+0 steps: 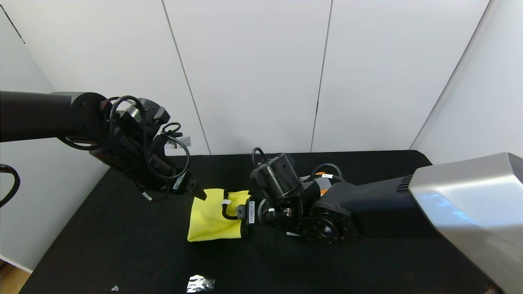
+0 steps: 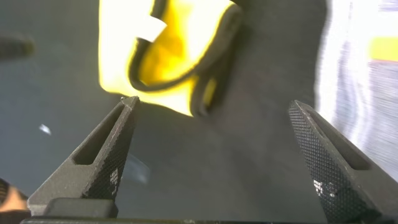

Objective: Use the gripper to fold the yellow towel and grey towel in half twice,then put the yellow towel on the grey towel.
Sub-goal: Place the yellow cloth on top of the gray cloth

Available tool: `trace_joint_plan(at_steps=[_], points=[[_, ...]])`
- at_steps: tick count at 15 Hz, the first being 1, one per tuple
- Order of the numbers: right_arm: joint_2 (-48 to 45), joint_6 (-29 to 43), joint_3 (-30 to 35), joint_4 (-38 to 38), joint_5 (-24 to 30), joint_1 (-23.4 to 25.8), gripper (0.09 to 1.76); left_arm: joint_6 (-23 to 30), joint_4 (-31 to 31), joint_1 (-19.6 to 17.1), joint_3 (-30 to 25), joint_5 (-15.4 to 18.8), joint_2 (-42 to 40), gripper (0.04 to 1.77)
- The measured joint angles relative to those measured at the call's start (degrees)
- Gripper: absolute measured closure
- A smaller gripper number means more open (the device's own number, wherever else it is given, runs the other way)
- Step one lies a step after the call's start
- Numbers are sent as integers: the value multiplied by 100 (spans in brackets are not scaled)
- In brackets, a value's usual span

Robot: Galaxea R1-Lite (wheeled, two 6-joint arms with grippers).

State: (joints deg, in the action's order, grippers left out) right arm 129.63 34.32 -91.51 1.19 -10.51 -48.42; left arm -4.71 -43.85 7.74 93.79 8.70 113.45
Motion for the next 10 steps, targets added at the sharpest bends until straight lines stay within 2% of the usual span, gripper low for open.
trace_joint_plan(at_steps=[4,10], points=[[440,358,-562,4,296,-9,14,-54,6,-146,-133,35,-44,11],[956,389,-1129,15,452,-26,14,-126,11,-278,-240,65,-72,11]])
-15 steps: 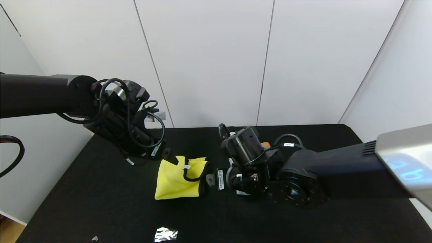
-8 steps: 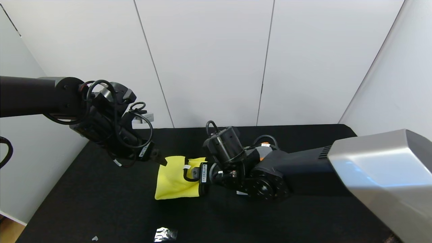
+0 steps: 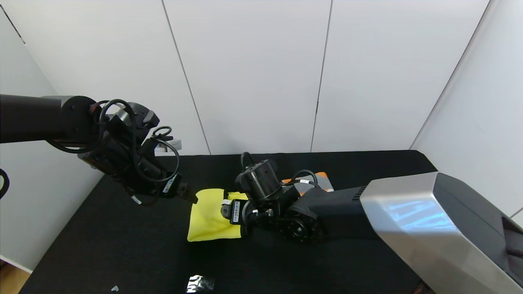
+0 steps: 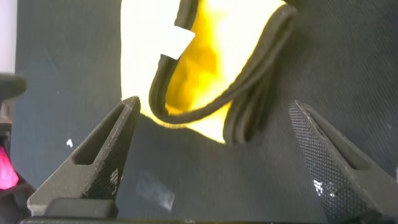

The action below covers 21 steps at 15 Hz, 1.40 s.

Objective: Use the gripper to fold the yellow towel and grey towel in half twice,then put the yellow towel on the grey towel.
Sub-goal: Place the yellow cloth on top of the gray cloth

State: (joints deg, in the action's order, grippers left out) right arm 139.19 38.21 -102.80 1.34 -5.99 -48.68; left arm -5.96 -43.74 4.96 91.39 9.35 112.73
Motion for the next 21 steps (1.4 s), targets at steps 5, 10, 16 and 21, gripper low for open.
trace_joint_plan(at_steps=[5,10,16,21], points=[[356,-30,-293,84,-4,2,14,-22,15,-45,-134,17,-35,10],[592,-101,-428,174,-24,-138,14,-27,17,-78,-167,30,-71,10],[786,-205,-500,207,-266,-250,14,-139,26,-194,-311,197,-116,9],[998,-268,-616,216,-479,-339,14,-233,46,-279,-422,290,-167,9]])
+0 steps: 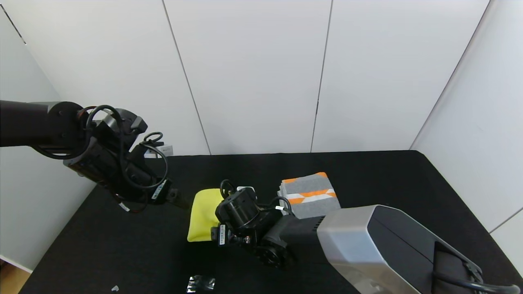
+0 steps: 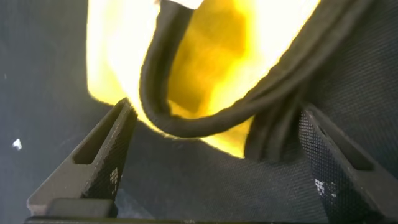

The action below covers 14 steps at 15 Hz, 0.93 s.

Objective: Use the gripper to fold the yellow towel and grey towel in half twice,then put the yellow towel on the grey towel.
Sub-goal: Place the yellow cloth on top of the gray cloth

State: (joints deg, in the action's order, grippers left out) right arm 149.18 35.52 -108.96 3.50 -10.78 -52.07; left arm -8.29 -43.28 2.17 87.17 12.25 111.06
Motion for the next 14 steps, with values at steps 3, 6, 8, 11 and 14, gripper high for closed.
trace_joint_plan(at_steps=[3,6,8,11,14], points=[[52,-77,-27,5,-283,-22,33,-9,1,-28,-16,1,-11,9],[66,-107,-35,2,-304,-39,78,-24,1,-35,-22,0,-12,9],[60,-107,-38,0,-304,-39,99,-24,0,-30,-27,4,-12,9],[44,-117,-38,0,-394,-63,166,-51,-2,-20,-27,6,-11,9],[22,-216,-35,5,-479,-88,166,-66,-5,-9,-30,4,-12,9]])
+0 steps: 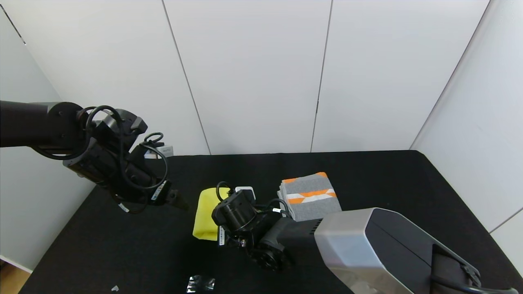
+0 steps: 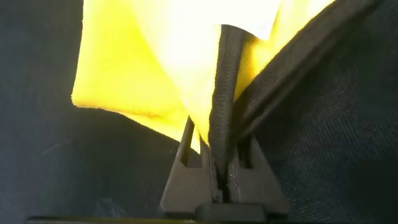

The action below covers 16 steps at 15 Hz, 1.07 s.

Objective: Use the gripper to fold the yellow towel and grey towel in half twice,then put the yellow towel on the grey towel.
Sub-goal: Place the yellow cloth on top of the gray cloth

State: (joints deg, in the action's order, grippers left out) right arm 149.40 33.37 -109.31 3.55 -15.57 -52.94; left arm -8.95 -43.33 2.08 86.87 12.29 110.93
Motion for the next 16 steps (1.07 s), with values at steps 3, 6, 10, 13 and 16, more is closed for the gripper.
trace_joint_plan(at_steps=[3,6,10,13,16], points=[[-67,-90,22,-2,-99,-9,166,0,2,2,4,-6,-11,9],[-215,-417,101,-2,-112,-22,166,-2,0,2,6,-6,-40,9],[-527,-1013,240,0,-107,-28,166,-2,-9,2,6,-9,-79,9],[-808,-1446,350,0,-104,55,166,0,-16,23,10,-6,-106,9],[-1111,-1804,441,-5,-68,239,166,0,-30,44,10,-6,-116,9]])
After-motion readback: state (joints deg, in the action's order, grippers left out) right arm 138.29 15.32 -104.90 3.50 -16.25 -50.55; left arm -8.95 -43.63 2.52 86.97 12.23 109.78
